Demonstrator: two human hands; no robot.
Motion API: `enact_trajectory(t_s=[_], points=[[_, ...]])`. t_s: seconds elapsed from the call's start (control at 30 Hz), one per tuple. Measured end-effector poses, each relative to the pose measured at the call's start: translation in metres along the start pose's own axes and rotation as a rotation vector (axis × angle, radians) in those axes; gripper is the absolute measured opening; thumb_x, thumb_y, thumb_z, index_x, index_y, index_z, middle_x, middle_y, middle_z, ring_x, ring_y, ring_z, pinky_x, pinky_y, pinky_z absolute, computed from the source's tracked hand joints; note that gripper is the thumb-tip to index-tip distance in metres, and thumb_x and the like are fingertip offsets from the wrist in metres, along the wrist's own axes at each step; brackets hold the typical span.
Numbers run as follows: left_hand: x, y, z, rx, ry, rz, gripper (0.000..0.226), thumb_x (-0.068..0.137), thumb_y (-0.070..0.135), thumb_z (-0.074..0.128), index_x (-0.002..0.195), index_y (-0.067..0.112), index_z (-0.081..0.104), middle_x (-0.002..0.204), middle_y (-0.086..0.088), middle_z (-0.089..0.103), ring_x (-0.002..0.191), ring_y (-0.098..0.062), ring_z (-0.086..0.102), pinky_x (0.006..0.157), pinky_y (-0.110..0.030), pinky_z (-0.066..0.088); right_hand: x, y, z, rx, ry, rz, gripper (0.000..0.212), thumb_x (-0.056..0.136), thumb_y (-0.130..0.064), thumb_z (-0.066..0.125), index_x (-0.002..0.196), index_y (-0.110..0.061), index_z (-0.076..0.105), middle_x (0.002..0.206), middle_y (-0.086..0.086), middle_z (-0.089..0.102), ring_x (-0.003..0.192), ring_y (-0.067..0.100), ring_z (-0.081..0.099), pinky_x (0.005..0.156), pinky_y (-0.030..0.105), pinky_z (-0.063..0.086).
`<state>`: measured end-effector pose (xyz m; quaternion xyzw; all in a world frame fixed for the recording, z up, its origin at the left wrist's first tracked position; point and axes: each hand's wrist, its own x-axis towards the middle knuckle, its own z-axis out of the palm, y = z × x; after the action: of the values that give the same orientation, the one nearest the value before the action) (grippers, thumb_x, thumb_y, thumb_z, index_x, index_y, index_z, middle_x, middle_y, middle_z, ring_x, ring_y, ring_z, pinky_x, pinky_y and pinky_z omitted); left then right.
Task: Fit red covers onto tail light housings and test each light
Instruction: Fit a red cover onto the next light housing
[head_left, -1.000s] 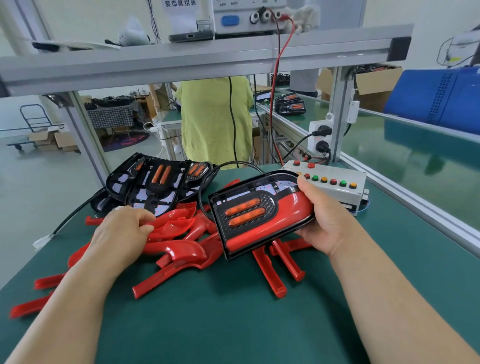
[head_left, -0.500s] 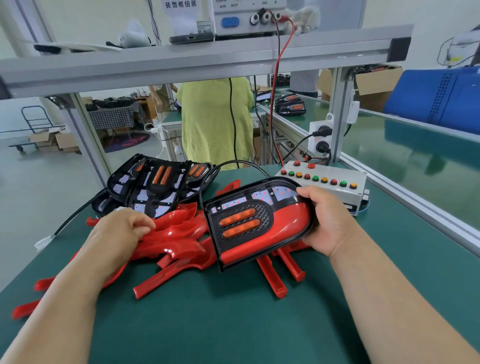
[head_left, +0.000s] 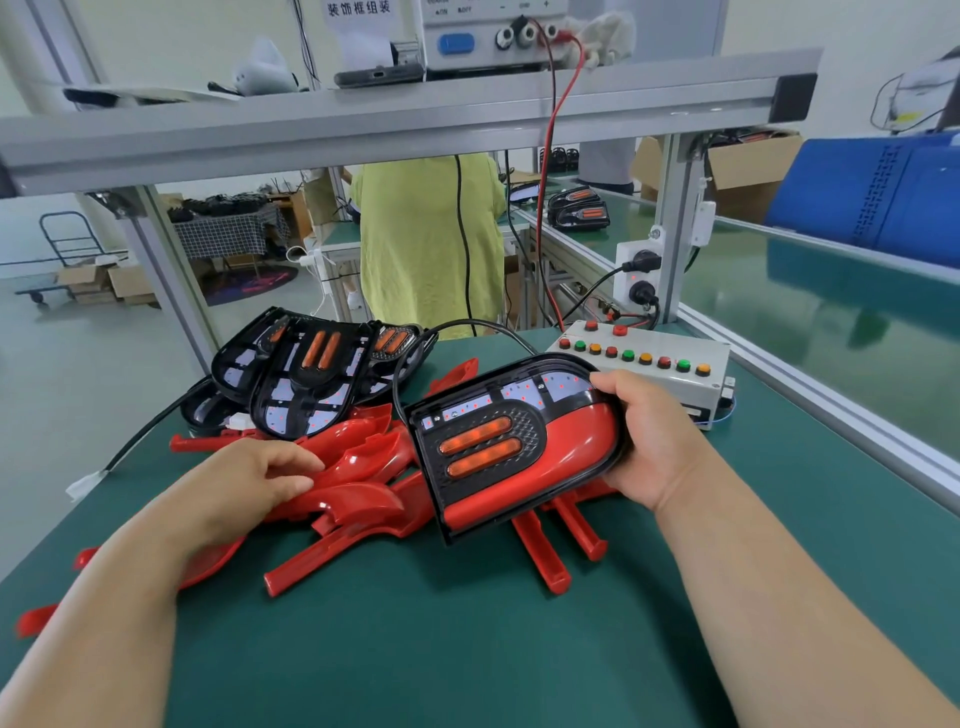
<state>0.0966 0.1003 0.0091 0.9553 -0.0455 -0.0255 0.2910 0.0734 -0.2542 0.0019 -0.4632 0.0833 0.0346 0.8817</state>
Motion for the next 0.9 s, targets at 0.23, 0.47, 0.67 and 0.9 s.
enact_trajectory(t_s=[0.23, 0.47, 0.67, 0.9], points=[[-0.001, 0.009, 0.004, -0.063, 0.271, 0.034, 0.029, 0.094, 0.011, 0.062, 0.082, 0.036, 0.071, 0.087, 0.004, 0.070, 0.084, -0.018, 0.063, 0.073, -0.033, 0.047, 0.000, 0.001, 0.001, -0.024, -0.019, -0.015, 0.023, 0.096, -0.025, 0.055, 0.098, -0.011, 0.073, 0.093, 0.011, 0.076, 0.074, 0.025, 0.074, 0.075, 0.045, 0.060], [-0.021, 0.058, 0.010, -0.485, 0.288, 0.113, 0.035, 0.104, 0.039, 0.041, 0.083, 0.033, 0.069, 0.057, 0.007, 0.053, 0.044, -0.001, 0.047, 0.054, -0.022, 0.040, -0.004, 0.005, 0.008, -0.046, -0.060, -0.035, 0.043, 0.101, -0.039, 0.050, 0.082, -0.019, 0.083, 0.101, 0.012, 0.077, 0.085, 0.026, 0.076, 0.064, 0.040, 0.062], [-0.034, 0.082, 0.014, -0.677, 0.040, 0.351, 0.038, 0.079, 0.032, 0.064, 0.115, 0.022, 0.060, 0.094, -0.005, 0.059, 0.053, -0.011, 0.044, 0.046, -0.019, 0.040, -0.007, 0.006, 0.012, -0.064, -0.055, -0.037, 0.045, 0.102, -0.035, 0.049, 0.078, -0.015, 0.082, 0.097, 0.013, 0.077, 0.079, 0.026, 0.076, 0.061, 0.040, 0.062], [-0.028, 0.104, 0.049, -0.719, 0.278, 0.418, 0.019, 0.088, 0.017, 0.068, 0.083, 0.034, 0.074, 0.075, 0.008, 0.068, 0.058, -0.002, 0.058, 0.050, -0.015, 0.046, -0.007, 0.010, 0.016, -0.113, -0.109, -0.047, 0.030, 0.100, -0.033, 0.051, 0.102, -0.013, 0.073, 0.095, 0.011, 0.077, 0.075, 0.022, 0.074, 0.066, 0.037, 0.061]])
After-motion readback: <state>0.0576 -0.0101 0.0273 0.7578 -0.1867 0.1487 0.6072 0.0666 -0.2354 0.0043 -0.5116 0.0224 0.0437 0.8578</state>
